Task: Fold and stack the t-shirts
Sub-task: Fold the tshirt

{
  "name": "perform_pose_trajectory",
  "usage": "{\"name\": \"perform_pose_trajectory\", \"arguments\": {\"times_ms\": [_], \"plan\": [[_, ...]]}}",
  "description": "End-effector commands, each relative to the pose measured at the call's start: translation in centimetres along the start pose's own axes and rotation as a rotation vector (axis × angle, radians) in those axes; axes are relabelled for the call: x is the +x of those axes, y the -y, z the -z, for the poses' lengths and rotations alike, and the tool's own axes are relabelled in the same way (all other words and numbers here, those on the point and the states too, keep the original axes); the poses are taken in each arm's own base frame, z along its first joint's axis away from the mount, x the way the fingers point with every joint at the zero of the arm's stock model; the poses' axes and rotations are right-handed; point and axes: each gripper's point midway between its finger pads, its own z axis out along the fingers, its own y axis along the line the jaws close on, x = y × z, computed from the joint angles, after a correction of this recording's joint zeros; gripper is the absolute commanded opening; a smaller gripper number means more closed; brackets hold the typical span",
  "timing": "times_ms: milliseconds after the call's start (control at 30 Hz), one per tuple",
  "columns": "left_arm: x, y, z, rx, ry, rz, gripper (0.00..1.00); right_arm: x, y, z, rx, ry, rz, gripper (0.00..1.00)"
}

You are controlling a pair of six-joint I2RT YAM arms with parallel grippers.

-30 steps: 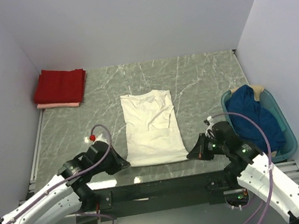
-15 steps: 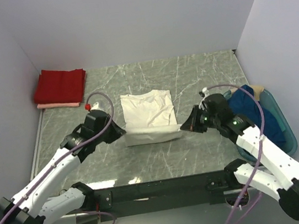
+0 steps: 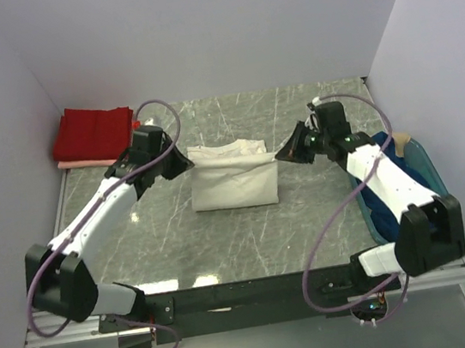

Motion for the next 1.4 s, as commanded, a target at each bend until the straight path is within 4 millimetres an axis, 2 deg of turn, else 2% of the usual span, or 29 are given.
{"name": "perform_pose_trajectory", "arguments": {"times_ms": [0, 33, 100, 167, 200, 233, 267, 300, 400, 433, 500, 667, 1033, 1100, 1167, 1200, 1233, 1300, 1333, 1367], "plan": [[-3.8, 2.7, -1.1, 0.073, 0.078, -0.021, 0.01, -4.4, -1.9, -0.7, -0.058, 0.069, 0.030, 0.00], [-3.8, 2.3, -2.3, 0.058, 0.061, -0.016, 0.01, -5.1, -1.7, -0.9, -0.054, 0.072, 0.022, 0.00], [-5.1, 2.6, -3.1, 0.062, 0.068, 0.001, 0.00, -6.6, -1.7, -2.1, -0.053, 0.071, 0.011, 0.00], [-5.7, 2.1, -4.9, 0.042, 0.062, 0.015, 0.00, -8.1, -1.2, -3.4, -0.044, 0.062, -0.011, 0.00], [-6.6, 2.4, -5.2, 0.047, 0.077, 0.017, 0.01, -8.6, -1.0, -3.9, -0.042, 0.058, -0.016, 0.00], [-6.5, 2.0, -6.4, 0.037, 0.063, 0.023, 0.00, -9.0, -0.9, -4.5, -0.042, 0.051, -0.022, 0.00], [-7.0, 1.6, -7.0, 0.028, 0.064, 0.032, 0.00, -9.0, 0.0, -5.8, -0.030, 0.019, -0.035, 0.00], [-7.3, 1.5, -8.1, 0.017, 0.060, 0.035, 0.01, -10.1, -0.4, -6.1, -0.038, 0.033, -0.029, 0.00], [-8.8, 1.8, -9.5, 0.026, 0.076, 0.054, 0.00, -11.3, 0.5, -8.2, -0.028, 0.020, -0.042, 0.00], [-8.5, 1.0, -10.9, 0.003, 0.059, 0.063, 0.01, -11.7, 0.7, -8.7, -0.023, 0.021, -0.043, 0.00], [-9.0, 0.4, -12.3, -0.015, 0.050, 0.079, 0.00, -12.6, 1.3, -10.3, -0.014, 0.009, -0.046, 0.00], [-9.9, -1.2, -14.0, -0.035, 0.057, 0.122, 0.00, -14.5, 2.4, -14.0, -0.005, -0.017, -0.046, 0.00], [-12.0, -3.8, -16.4, -0.065, 0.074, 0.160, 0.01, -16.4, 4.3, -19.7, -0.018, -0.056, -0.055, 0.00], [-12.4, -4.4, -16.6, -0.076, 0.083, 0.169, 0.00, -17.8, 3.2, -20.1, -0.055, -0.031, -0.038, 0.00], [-13.1, -4.9, -16.6, -0.077, 0.100, 0.167, 0.01, -18.9, 2.4, -20.7, -0.091, -0.013, -0.029, 0.06], [-13.2, -5.4, -16.7, -0.085, 0.106, 0.169, 0.00, -19.1, 2.0, -20.9, -0.109, -0.017, -0.025, 0.19], [-13.8, -6.1, -16.6, -0.095, 0.120, 0.172, 0.01, -19.8, 1.5, -21.2, -0.122, -0.005, -0.011, 0.27], [-14.2, -7.4, -16.8, -0.111, 0.127, 0.187, 0.01, -20.2, 1.5, -21.0, -0.111, 0.003, -0.006, 0.39], [-14.1, -7.9, -16.9, -0.113, 0.122, 0.192, 0.06, -20.7, 0.9, -20.3, -0.113, 0.019, 0.023, 0.47], [-14.6, -8.8, -16.7, -0.118, 0.128, 0.203, 0.09, -20.6, 1.0, -20.1, -0.100, 0.021, 0.031, 0.50]]}}
